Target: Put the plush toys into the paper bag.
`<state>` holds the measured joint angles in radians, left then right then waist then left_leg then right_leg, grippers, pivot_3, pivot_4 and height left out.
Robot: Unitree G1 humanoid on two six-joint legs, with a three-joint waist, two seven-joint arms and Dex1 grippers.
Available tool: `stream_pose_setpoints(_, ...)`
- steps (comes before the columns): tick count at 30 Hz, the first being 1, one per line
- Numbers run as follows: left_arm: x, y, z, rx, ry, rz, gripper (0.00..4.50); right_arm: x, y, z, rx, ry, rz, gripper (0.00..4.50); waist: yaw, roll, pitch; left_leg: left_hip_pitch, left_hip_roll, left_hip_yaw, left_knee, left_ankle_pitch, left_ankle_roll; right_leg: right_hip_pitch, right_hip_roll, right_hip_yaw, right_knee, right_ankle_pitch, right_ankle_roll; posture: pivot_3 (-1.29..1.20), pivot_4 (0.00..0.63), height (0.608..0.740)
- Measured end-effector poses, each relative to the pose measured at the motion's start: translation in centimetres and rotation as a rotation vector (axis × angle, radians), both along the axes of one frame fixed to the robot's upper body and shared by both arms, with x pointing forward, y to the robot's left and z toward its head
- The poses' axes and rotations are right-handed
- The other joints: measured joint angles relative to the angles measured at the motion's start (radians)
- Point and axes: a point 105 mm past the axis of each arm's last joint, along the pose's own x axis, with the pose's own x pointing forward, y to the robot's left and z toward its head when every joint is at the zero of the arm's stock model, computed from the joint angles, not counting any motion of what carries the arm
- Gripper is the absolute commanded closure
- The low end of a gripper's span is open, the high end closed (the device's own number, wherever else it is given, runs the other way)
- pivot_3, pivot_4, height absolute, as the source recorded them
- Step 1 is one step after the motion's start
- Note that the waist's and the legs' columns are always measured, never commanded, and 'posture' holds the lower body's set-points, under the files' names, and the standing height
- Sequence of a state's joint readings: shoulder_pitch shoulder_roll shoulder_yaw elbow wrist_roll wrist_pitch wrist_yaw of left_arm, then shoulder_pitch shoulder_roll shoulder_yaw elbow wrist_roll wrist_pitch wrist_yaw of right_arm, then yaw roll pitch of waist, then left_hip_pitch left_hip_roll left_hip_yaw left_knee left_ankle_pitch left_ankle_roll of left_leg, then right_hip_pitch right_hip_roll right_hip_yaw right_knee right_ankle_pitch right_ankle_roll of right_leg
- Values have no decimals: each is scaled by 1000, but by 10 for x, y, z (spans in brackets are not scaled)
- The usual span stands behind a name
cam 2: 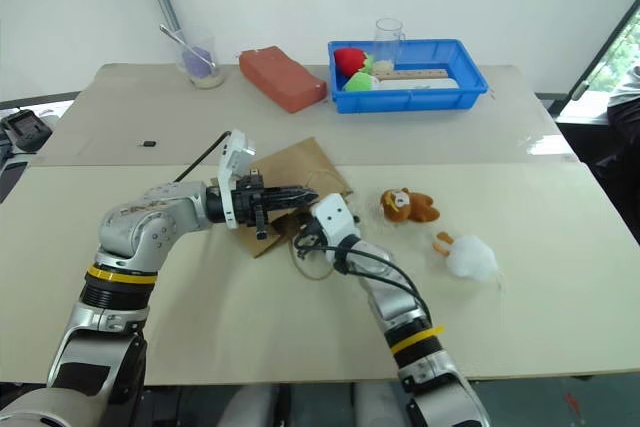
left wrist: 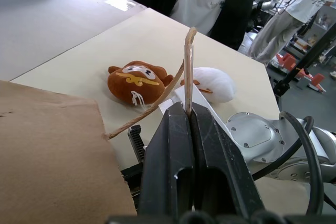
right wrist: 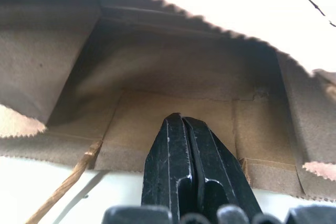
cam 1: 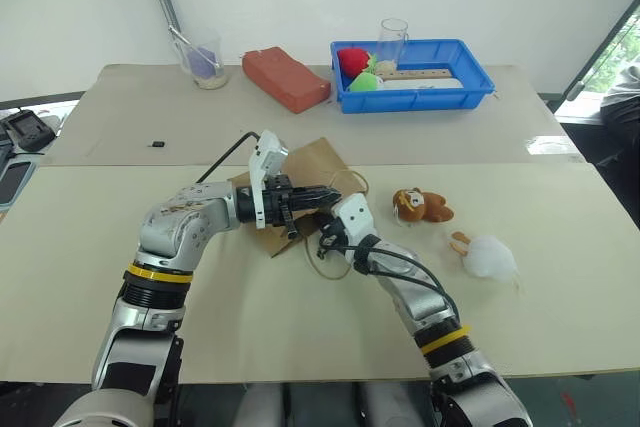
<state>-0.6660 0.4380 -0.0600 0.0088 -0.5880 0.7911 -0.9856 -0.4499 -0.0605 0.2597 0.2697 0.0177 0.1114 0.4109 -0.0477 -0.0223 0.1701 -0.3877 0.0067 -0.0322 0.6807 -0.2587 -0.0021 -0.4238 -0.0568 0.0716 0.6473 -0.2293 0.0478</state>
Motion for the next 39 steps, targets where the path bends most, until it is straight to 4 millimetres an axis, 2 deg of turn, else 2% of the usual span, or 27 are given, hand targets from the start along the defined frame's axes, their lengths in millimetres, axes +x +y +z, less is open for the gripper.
stream_pose_setpoints(4, 0, 0, -1, 3, -1, 13, 4500, -1, 4, 4, 0, -23, 17, 4488, 0, 0, 0, 0, 0, 0, 0, 0, 0, 0, 0, 0, 0, 0, 0, 0, 150, 740)
stream_pose_setpoints(12, 0, 2, -2, 5, 12, 27, 4500, -6, -4, 19, -28, -87, 64, 4488, 1, 0, 0, 0, -1, -1, 0, 0, 0, 0, -1, 0, 0, 0, 0, 0, 150, 740)
stream_pose_setpoints(21, -3, 0, 3, -21, 27, 21, 4500, 6, 10, 1, -28, 1, 41, 4488, -1, 0, 0, 0, 0, -1, -1, 0, 0, -1, -1, 0, 0, 0, 0, 0, 150, 740)
stream_pose_setpoints(27, -1, 6, 6, -13, 14, 44, 4500, 12, 15, -1, -38, 9, 18, 4488, -7, 0, 0, 2, 0, -2, -1, 0, -1, 0, -1, 0, 0, 0, -1, 0, 150, 740)
stream_pose_setpoints(30, 8, 17, 12, 9, -44, 111, 4500, 13, 14, -1, -42, 8, 8, 4488, -13, 0, 0, 2, 0, -4, -1, 1, -2, 0, 0, 0, 1, 1, -1, 0, 150, 740)
stream_pose_setpoints(35, 28, 42, 42, 8, -207, 274, 4500, 14, 13, -3, -46, 18, -6, 4488, -14, 0, 0, 3, 0, -8, -1, 1, -2, 1, -1, 0, 0, 1, -1, 0, 150, 740)
stream_pose_setpoints(39, 31, 47, 60, 10, -311, 325, 4500, 14, 13, -4, -47, 28, -17, 4488, -14, -1, -1, 3, 0, -9, -2, 1, -2, 2, -1, 0, 0, 1, -1, 0, 150, 740)
